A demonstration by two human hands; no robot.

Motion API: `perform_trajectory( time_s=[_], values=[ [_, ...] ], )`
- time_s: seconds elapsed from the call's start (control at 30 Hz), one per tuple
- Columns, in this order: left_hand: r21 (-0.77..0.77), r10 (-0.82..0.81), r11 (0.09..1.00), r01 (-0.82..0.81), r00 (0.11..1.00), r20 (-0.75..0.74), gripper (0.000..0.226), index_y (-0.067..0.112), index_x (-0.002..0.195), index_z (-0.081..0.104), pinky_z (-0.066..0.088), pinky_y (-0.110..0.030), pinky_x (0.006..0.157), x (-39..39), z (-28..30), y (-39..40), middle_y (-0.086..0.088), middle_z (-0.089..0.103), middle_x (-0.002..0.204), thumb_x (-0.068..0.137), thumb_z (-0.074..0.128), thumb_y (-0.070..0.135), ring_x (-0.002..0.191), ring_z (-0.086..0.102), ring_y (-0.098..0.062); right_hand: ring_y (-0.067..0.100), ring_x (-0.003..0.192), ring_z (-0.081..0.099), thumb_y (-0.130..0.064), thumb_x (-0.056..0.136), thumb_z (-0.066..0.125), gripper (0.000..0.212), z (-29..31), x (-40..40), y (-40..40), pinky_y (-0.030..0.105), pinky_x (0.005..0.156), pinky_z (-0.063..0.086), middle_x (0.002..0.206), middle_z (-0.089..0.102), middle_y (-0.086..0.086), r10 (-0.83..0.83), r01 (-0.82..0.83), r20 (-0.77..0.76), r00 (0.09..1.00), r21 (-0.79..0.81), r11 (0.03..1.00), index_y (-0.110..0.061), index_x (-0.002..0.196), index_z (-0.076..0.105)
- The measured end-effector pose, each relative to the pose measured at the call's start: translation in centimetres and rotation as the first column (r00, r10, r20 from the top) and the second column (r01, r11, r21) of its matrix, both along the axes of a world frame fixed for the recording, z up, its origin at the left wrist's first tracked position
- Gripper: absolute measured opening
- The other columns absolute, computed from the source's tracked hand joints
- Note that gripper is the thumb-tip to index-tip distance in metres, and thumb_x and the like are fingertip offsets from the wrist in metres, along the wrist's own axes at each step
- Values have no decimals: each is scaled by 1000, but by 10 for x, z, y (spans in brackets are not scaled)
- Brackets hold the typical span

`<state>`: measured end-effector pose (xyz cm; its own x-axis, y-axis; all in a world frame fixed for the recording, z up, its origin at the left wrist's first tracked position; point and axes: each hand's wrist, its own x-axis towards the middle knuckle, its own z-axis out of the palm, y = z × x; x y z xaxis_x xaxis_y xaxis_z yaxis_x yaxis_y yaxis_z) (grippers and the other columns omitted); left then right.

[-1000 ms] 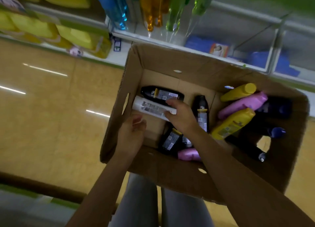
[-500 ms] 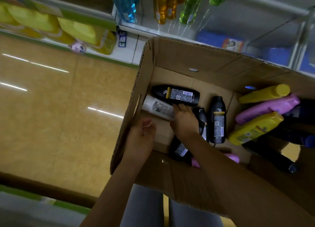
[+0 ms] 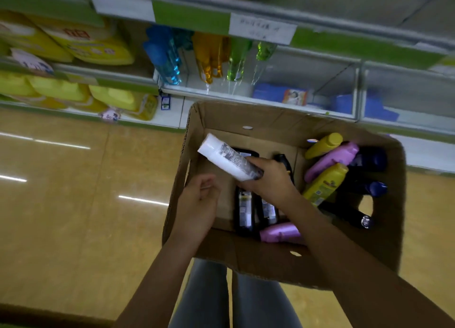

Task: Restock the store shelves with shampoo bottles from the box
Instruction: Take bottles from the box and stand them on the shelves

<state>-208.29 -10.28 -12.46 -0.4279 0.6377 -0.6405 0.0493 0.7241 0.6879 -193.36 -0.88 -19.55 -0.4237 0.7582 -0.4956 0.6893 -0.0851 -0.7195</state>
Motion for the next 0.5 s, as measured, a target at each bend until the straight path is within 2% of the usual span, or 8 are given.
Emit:
perform_trajectory(
  time_s=[0.1, 0.2, 0.27, 0.33, 0.4, 0.5],
  values=[
    [54, -13, 998, 12, 1000, 12, 19, 21, 112, 60, 36, 4, 62, 2, 27, 8, 20, 57, 96, 95, 54, 21, 87, 51, 10, 3, 92, 64, -5, 70, 82, 56, 42, 5, 2, 14, 76, 48, 108, 73, -2, -117, 81, -172, 978, -203, 976, -15, 123, 67],
    [125, -38, 992, 32, 998, 49, 27, 21, 116, 61, 43, -10, 80, 0, 55, 15, 16, 62, 102, 92, 58, 32, 96, 56, 5, 4, 97, 66, 1, 73, 79, 50, 91, 10, 0, 21, 84, 54, 111, 73, -3, -233, 96, -324, 917, -388, 917, -18, 118, 68],
    [201, -64, 979, 40, 991, 114, 34, 18, 119, 61, 47, -19, 90, -2, 74, 18, 12, 66, 109, 89, 60, 35, 104, 60, 1, 11, 100, 66, 0, 74, 77, 45, 123, 15, -3, 30, 91, 52, 112, 73, 3, -263, 74, -381, 886, -444, 893, -16, 115, 70],
    [271, -125, 960, 73, 976, 178, 36, 21, 123, 59, 47, -13, 87, -2, 96, 21, 12, 65, 114, 89, 60, 32, 105, 60, 5, 14, 99, 66, 0, 75, 74, 43, 151, 19, -3, 34, 93, 51, 111, 72, 7, -282, 47, -429, 858, -482, 875, -10, 117, 69],
    [348, -180, 934, 85, 951, 251, 32, 27, 119, 57, 47, -10, 81, -1, 117, 24, 13, 65, 115, 87, 62, 26, 105, 60, 6, 14, 95, 67, -4, 75, 71, 40, 176, 23, -2, 33, 90, 52, 103, 73, 4, -298, 3, -469, 832, -533, 846, -9, 115, 68],
    [445, -227, 894, 45, 903, 364, 35, 23, 114, 59, 50, -15, 81, 1, 142, 29, 6, 69, 110, 79, 63, 22, 103, 64, -4, 19, 95, 66, -6, 79, 70, 34, 207, 28, 0, 29, 86, 53, 103, 71, 9, -304, -89, -538, 786, -585, 806, -7, 113, 69]
  ],
)
